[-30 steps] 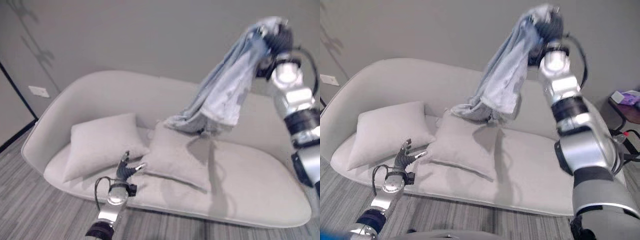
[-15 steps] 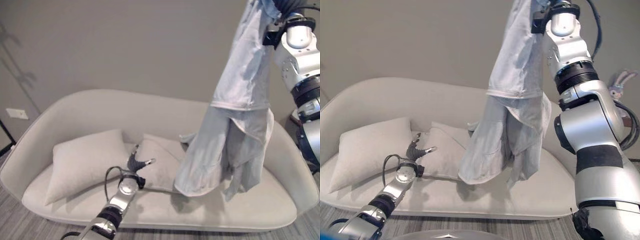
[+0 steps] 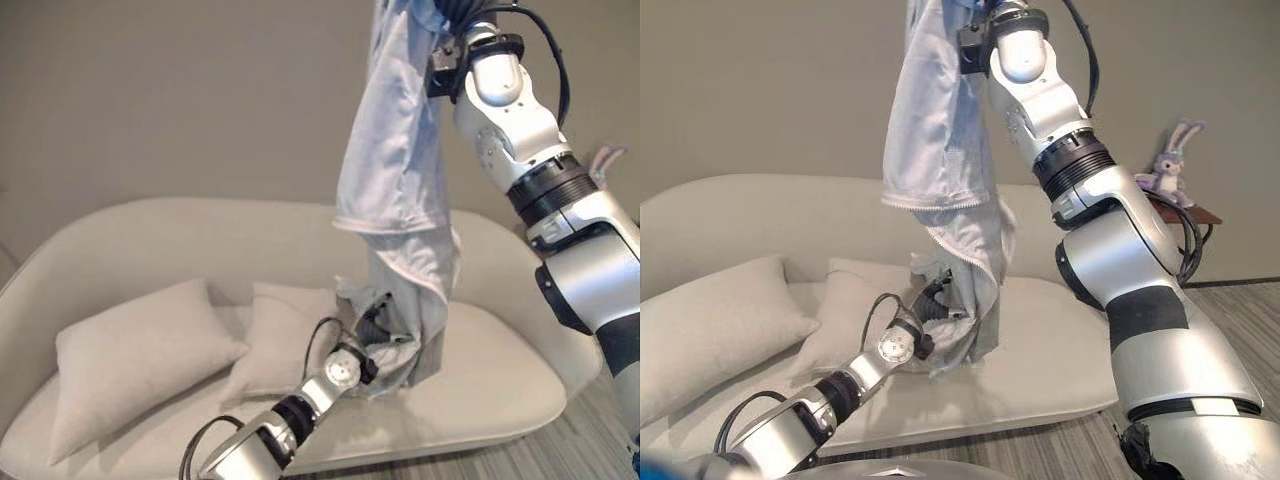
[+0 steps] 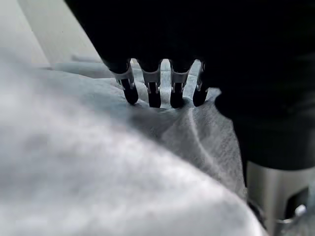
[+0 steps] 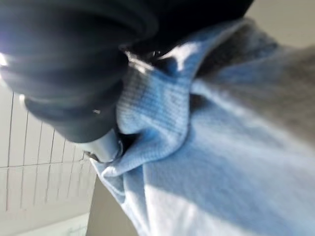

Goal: Hang the clothes on the sofa on the clothes rack.

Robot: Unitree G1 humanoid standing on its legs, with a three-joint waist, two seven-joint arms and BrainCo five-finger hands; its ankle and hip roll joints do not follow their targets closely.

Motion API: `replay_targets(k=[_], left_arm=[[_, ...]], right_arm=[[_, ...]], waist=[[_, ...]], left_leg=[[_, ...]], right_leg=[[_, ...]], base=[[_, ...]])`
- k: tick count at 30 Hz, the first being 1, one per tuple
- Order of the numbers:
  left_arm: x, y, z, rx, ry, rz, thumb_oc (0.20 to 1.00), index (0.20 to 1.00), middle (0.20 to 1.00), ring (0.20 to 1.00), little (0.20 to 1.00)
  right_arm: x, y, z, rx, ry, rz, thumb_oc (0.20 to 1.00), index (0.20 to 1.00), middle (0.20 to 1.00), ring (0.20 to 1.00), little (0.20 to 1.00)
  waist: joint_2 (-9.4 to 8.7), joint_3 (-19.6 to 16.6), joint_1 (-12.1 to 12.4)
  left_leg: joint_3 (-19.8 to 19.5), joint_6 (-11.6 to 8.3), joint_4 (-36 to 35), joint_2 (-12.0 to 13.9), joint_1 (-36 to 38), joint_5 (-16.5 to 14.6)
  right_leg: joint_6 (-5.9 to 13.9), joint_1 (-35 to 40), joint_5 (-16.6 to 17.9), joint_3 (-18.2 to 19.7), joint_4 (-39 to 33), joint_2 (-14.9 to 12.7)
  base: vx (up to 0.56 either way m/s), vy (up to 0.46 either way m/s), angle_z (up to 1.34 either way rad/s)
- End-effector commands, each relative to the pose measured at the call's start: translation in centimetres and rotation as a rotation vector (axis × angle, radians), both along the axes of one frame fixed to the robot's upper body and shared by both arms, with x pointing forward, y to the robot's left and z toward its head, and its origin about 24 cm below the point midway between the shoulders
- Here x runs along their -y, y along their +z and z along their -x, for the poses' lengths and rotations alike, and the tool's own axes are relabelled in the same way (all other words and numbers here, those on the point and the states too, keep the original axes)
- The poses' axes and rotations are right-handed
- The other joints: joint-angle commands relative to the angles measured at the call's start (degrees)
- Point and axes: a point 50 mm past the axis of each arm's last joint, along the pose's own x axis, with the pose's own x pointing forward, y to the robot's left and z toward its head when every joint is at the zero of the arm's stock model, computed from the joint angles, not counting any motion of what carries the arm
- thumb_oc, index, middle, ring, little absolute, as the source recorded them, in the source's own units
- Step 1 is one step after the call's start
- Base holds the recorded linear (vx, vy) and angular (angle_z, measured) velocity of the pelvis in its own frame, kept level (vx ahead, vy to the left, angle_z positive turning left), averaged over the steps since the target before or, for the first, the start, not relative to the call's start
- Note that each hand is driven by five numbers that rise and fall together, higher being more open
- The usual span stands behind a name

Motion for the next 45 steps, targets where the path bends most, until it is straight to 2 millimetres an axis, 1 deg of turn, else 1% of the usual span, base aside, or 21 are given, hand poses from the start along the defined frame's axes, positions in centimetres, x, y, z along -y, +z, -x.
replay_targets(k=[1, 4, 5, 6, 13, 15, 19, 22, 26, 32, 34, 35, 36, 37, 38, 39, 40, 41, 42, 44, 45], left_arm=[[3.5, 2.5, -1.5, 0.037, -0.08, 0.071, 1.0, 1.0, 1.0, 1.0, 1.0], [4.4, 2.4, -1.2, 0.008, -0.098, 0.083, 1.0, 1.0, 1.0, 1.0, 1.0], [5.0, 2.1, -1.1, -0.008, -0.106, 0.058, 0.325, 0.325, 0.325, 0.325, 0.325], [5.2, 1.8, -1.2, -0.037, -0.083, 0.055, 0.2, 0.2, 0.2, 0.2, 0.2], [4.6, 2.5, -2.5, -0.05, 0.021, 0.087, 0.2, 0.2, 0.2, 0.2, 0.2], [3.1, 2.7, -3.4, -0.033, 0.093, 0.095, 0.2, 0.2, 0.2, 0.2, 0.2], [1.8, 2.6, -3.9, -0.084, 0.2, 0.186, 0.2, 0.2, 0.2, 0.2, 0.2], [1.1, 2.8, -4.3, -0.036, 0.2, 0.127, 0.2, 0.2, 0.2, 0.2, 0.2], [0.9, 2.8, -4.3, -0.029, 0.203, 0.116, 0.2, 0.2, 0.2, 0.2, 0.2], [0.0, 4.7, -5.0, 0.067, 0.234, 0.21, 0.2, 0.2, 0.2, 0.2, 0.2], [-1.4, 5.5, -5.0, 0.128, 0.263, 0.25, 0.2, 0.2, 0.2, 0.2, 0.2], [-3.9, 7.3, -4.8, 0.24, 0.295, 0.308, 0.2, 0.2, 0.2, 0.2, 0.2], [-4.0, 7.2, -4.7, 0.238, 0.295, 0.305, 0.2, 0.2, 0.2, 0.2, 0.2], [-5.9, 8.2, -4.3, 0.304, 0.331, 0.327, 0.2, 0.2, 0.2, 0.2, 0.2], [-9.7, 10.1, -3.5, 0.443, 0.406, 0.313, 0.2, 0.2, 0.2, 0.2, 0.2], [-9.7, 10.0, -3.3, 0.44, 0.406, 0.307, 0.2, 0.2, 0.2, 0.2, 0.2], [-11.6, 10.8, -2.8, 0.509, 0.453, 0.28, 0.2, 0.2, 0.2, 0.2, 0.2], [-15.6, 12.5, -1.5, 0.652, 0.575, 0.195, 0.2, 0.2, 0.2, 0.2, 0.2], [-15.7, 12.4, -1.3, 0.649, 0.574, 0.188, 0.2, 0.2, 0.2, 0.2, 0.2], [-18.9, 13.5, 0.4, 0.746, 0.681, 0.103, 0.2, 0.2, 0.2, 0.2, 0.2], [-21.2, 14.4, 2.1, 0.827, 0.764, 0.011, 0.2, 0.2, 0.2, 0.2, 0.2]], right_arm=[[-1.0, 6.0, 2.5, 0.192, 0.038, -0.059, 0.2, 0.2, 0.2, 0.2, 0.2], [-1.5, 6.1, 2.6, 0.189, 0.064, -0.073, 0.2, 0.2, 0.2, 0.2, 0.2], [-2.1, 6.2, 2.8, 0.188, 0.087, -0.087, 0.2, 0.2, 0.2, 0.2, 0.2], [-2.5, 6.3, 2.9, 0.185, 0.102, -0.087, 0.2, 0.2, 0.2, 0.2, 0.2], [-3.0, 6.6, 3.5, 0.211, 0.127, -0.077, 0.2, 0.2, 0.2, 0.2, 0.2], [-2.8, 6.7, 3.7, 0.224, 0.123, -0.067, 0.2, 0.2, 0.2, 0.2, 0.2], [-1.6, 6.5, 3.0, 0.208, 0.067, -0.061, 0.2, 0.2, 0.2, 0.2, 0.2], [-0.3, 6.6, 2.6, 0.201, 0.02, -0.06, 0.2, 0.2, 0.2, 0.2, 0.2], [0.0, 6.8, 2.6, 0.21, 0.012, -0.067, 0.2, 0.2, 0.2, 0.2, 0.2], [0.4, 7.8, 4.4, 0.325, 0.024, -0.021, 0.2, 0.2, 0.2, 0.2, 0.2], [2.0, 8.1, 5.2, 0.38, 0.0, -0.01, 0.2, 0.2, 0.2, 0.2, 0.2], [4.5, 8.3, 6.3, 0.445, -0.04, 0.008, 0.2, 0.2, 0.2, 0.2, 0.2], [4.5, 8.2, 6.2, 0.442, -0.041, 0.006, 0.2, 0.2, 0.2, 0.2, 0.2], [6.1, 8.0, 7.0, 0.482, -0.074, 0.028, 0.2, 0.2, 0.2, 0.2, 0.2], [8.4, 7.2, 8.5, 0.545, -0.11, 0.08, 0.2, 0.2, 0.2, 0.2, 0.2], [8.5, 7.0, 8.4, 0.542, -0.112, 0.077, 0.2, 0.2, 0.2, 0.2, 0.2], [9.3, 6.2, 9.0, 0.56, -0.122, 0.102, 0.2, 0.2, 0.2, 0.2, 0.2], [10.6, 4.4, 10.3, 0.588, -0.125, 0.16, 0.2, 0.2, 0.2, 0.2, 0.2], [10.7, 4.2, 10.3, 0.583, -0.126, 0.156, 0.2, 0.2, 0.2, 0.2, 0.2], [11.7, 2.4, 11.2, 0.581, -0.124, 0.197, 0.2, 0.2, 0.2, 0.2, 0.2], [12.6, 0.7, 11.9, 0.563, -0.123, 0.211, 0.2, 0.2, 0.2, 0.2, 0.2]], waist=[[-0.62, 0.7, 1.5], [-0.4, 0.6, 0.8], [-0.25, 0.5, 0.0], [-0.2, 0.4, -0.5], [0.06, 0.5, -2.4], [0.15, 0.6, -3.0], [0.13, 0.6, -2.7], [-0.04, 0.7, -2.0], [-0.14, 0.7, -1.9], [-0.17, 1.3, -0.9], [-0.18, 1.5, 0.0], [-0.1, 2.0, 1.3], [-0.22, 1.9, 1.2], [-0.24, 2.0, 2.0], [-0.18, 2.5, 3.5], [-0.39, 2.3, 3.5], [-0.45, 2.4, 4.2], [-0.28, 2.8, 5.5], [-0.55, 2.6, 5.5], [-0.48, 3.0, 6.3], [-0.62, 3.3, 7.0]], left_leg=[[-2.0, -0.33, 0.3, 3.1, -1.3, -0.4], [-1.7, -0.31, 0.3, 3.0, -1.0, -0.5], [-1.3, -0.24, 0.3, 3.0, -0.8, -0.7], [-1.1, -0.21, 0.3, 2.8, -0.7, -0.7], [-0.1, -0.19, 0.3, 2.6, -0.6, -0.7], [0.6, -0.17, 0.3, 2.5, -0.2, -0.8], [0.6, -0.06, 0.3, 2.4, 0.0, -0.8], [-0.1, -0.06, 0.3, 2.3, -0.5, -0.7], [-0.3, -0.06, 0.3, 2.3, -0.6, -0.6], [-0.9, 0.04, 0.3, 2.4, -1.0, -0.6], [-1.3, 0.19, 0.3, 2.4, -1.2, -0.8], [-1.8, 0.31, 0.3, 2.3, -1.5, -0.9], [-1.8, 0.31, 0.3, 2.3, -1.5, -0.9], [-2.1, 0.38, 0.3, 2.3, -1.7, -0.9], [-2.6, 0.51, 0.5, 2.3, -2.0, -1.1], [-2.6, 0.5, 0.5, 2.3, -2.0, -1.1], [-2.8, 0.57, 0.6, 2.2, -2.0, -1.3], [-3.1, 0.76, 0.7, 2.0, -2.1, -1.6], [-3.1, 0.75, 0.7, 2.0, -2.1, -1.7], [-3.2, 0.79, 0.8, 2.0, -2.2, -1.9], [-3.3, 0.83, 1.0, 2.0, -2.2, -2.1]], right_leg=[[-0.8, 1.2, 1.8, -4.2, 1.6, -2.4], [-0.78, 1.0, 1.9, -3.8, 1.6, -2.5], [-0.76, 0.9, 1.9, -3.4, 1.7, -2.7], [-0.75, 0.7, 2.1, -3.1, 1.7, -2.8], [-0.78, -0.4, 2.2, -1.8, 1.9, -2.8], [-0.75, -0.6, 2.3, -1.1, 1.9, -2.8], [-0.72, -0.3, 2.4, -1.3, 1.6, -2.8], [-0.69, 0.2, 2.5, -2.0, 1.5, -2.8], [-0.64, 0.4, 2.5, -2.6, 1.4, -2.8], [-0.62, 0.6, 2.3, -3.3, 1.2, -2.5], [-0.53, 0.8, 2.3, -3.8, 1.2, -2.4], [-0.4, 1.1, 2.2, -4.5, 1.2, -2.5], [-0.4, 1.2, 2.2, -4.6, 1.1, -2.5], [-0.3, 1.4, 2.1, -5.0, 1.1, -2.5], [-0.17, 1.8, 2.0, -5.6, 1.1, -2.5], [-0.17, 1.9, 2.0, -5.6, 1.1, -2.5], [-0.1, 2.1, 1.9, -5.9, 1.1, -2.5], [-0.04, 2.6, 1.7, -6.5, 1.1, -2.6], [-0.04, 2.6, 1.7, -6.6, 1.1, -2.6], [0.01, 2.8, 1.6, -7.0, 1.2, -2.7], [0.01, 3.0, 1.5, -7.2, 1.2, -2.6]], base=[[-0.01, -0.006, -0.05], [-0.01, -0.002, -0.1], [0.0, -0.018, -0.09], [0.0, -0.017, -0.07], [-0.01, -0.014, -0.14], [0.0, -0.01, -0.1], [0.01, -0.001, -0.04], [0.01, -0.001, 0.03], [0.01, -0.002, 0.04], [0.0, 0.0, 0.0], [0.01, 0.022, 0.01], [0.01, 0.032, 0.05], [0.02, 0.038, 0.11], [0.02, 0.029, 0.25], [0.02, 0.029, 0.28], [0.02, 0.023, 0.24], [0.03, 0.024, 0.17], [0.03, 0.024, 0.11], [0.03, 0.02, 0.11], [0.03, 0.017, 0.09], [0.02, 0.019, 0.09]])
